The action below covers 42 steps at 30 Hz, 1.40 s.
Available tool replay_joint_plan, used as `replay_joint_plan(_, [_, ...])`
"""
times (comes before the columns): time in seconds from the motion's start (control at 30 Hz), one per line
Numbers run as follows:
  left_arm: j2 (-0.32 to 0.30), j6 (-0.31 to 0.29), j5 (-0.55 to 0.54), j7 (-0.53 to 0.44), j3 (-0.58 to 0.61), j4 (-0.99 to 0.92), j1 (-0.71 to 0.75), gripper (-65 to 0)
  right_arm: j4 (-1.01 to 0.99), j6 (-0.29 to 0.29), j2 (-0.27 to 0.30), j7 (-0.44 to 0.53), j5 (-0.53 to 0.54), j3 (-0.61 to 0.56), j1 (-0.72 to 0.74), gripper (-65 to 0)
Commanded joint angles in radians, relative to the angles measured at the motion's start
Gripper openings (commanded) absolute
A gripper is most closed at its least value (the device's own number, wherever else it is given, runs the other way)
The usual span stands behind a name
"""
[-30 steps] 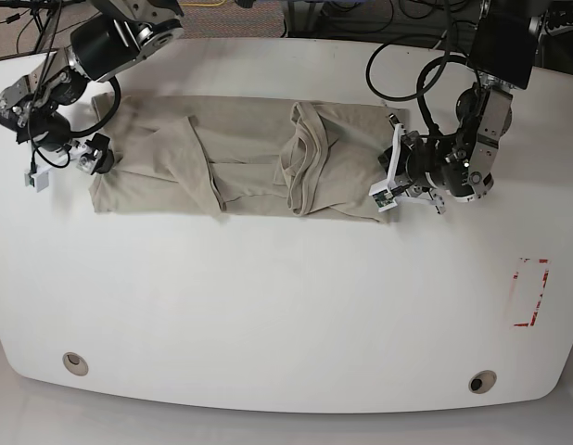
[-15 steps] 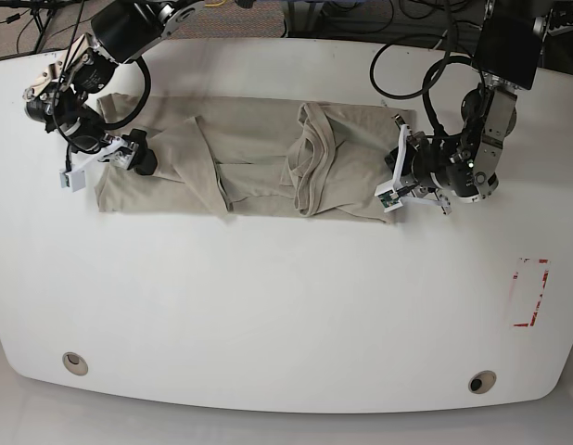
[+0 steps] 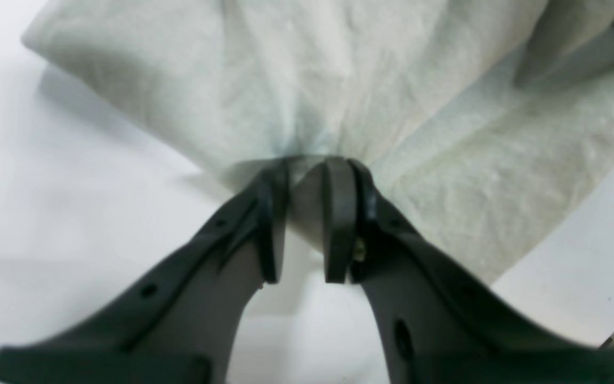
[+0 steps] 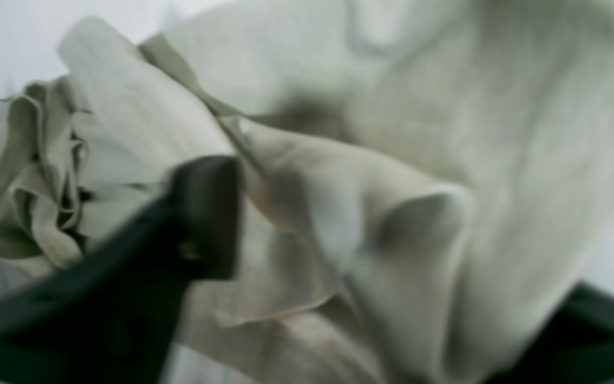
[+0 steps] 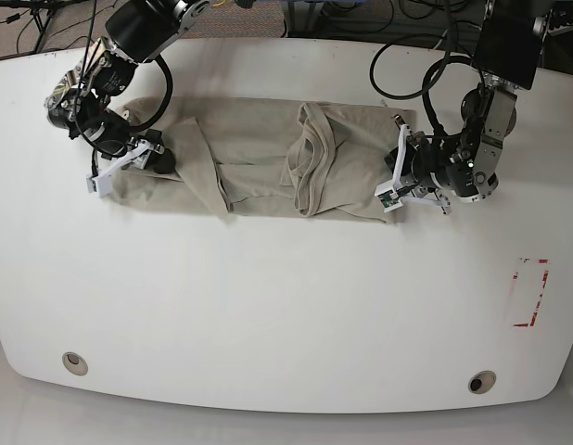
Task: Layout the t-shirt on the table in an organized manner, then fold the t-shirt properly
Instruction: 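Reposition both grippers onto the ends of the folded shirt, then grasp both shirt ends and fold them together toward the middle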
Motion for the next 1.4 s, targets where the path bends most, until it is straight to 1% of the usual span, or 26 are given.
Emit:
replay_joint_plan(0.0, [-0.01, 0.002, 0.014, 0.015, -0.004, 0.005, -0.009, -54.9, 0.014, 0.0, 0.012, 0.002, 0.005, -0.001, 0.011, -49.6])
replay_joint_plan(0.03, [-0.01, 0.002, 0.014, 0.015, -0.004, 0.005, -0.01, -54.9, 0.016, 0.0, 0.02, 0.002, 0.005, -0.003, 0.012, -55.2])
replay_joint_plan(0.1, [-0.007, 0.002, 0.014, 0.015, -0.004, 0.005, -0.012, -54.9, 0.016, 0.0, 0.032, 0.002, 0.005, -0.003, 0.016, -60.4])
replay_joint_plan(0.27, [0.002, 0.002, 0.015, 0.015, 0.002, -0.008, -0.015, -54.9, 0.039, 0.0, 0.053, 0.002, 0.005, -0.004, 0.016, -60.6])
replay_joint_plan(0.33, [0.033, 0.002, 0.015, 0.015, 0.002, -0.021, -0.024, -54.9, 0.08, 0.0, 0.056, 0.002, 0.005, -0.012, 0.012, -60.6])
replay_joint_plan(0.43, [0.074, 0.002, 0.032, 0.018, 0.002, -0.063, -0.058, -54.9, 0.163, 0.0, 0.055, 0.002, 0.007, -0.078, 0.005, -60.6])
replay_joint_plan(0.5, [0.102, 0.002, 0.072, 0.018, 0.003, -0.095, -0.072, -54.9, 0.229, 0.0, 0.055, 0.002, 0.007, -0.124, -0.014, -60.6])
replay_joint_plan(0.6, [0.162, 0.002, 0.149, 0.012, 0.003, -0.141, -0.086, -54.9, 0.312, 0.0, 0.05, 0.002, 0.007, -0.182, -0.021, -60.6])
replay_joint_plan(0.77, [0.271, 0.002, 0.307, 0.01, 0.003, -0.199, -0.121, -54.9, 0.406, 0.0, 0.02, 0.002, 0.008, -0.3, -0.026, -60.6])
replay_joint_plan(0.93, [0.343, 0.002, 0.417, -0.04, 0.003, -0.207, -0.122, -54.9, 0.444, 0.0, -0.023, 0.002, 0.008, -0.394, -0.02, -60.6])
replay_joint_plan(1.07, [0.384, 0.002, 0.462, -0.048, 0.003, -0.207, -0.125, -54.9, 0.442, 0.0, -0.054, 0.007, 0.007, -0.446, -0.017, -60.6])
replay_joint_plan(1.13, [0.404, 0.002, 0.471, -0.048, 0.003, -0.207, -0.125, -54.9, 0.442, 0.0, -0.072, 0.025, 0.005, -0.475, -0.011, -60.6])
replay_joint_plan(1.23, [0.414, 0.002, 0.473, -0.048, 0.003, -0.207, -0.125, -54.9, 0.439, 0.0, -0.086, 0.059, 0.004, -0.52, -0.011, -60.6])
replay_joint_plan(1.37, [0.415, 0.002, 0.473, -0.048, 0.003, -0.207, -0.125, -54.9, 0.436, 0.0, -0.089, 0.112, 0.004, -0.601, -0.012, -60.6])
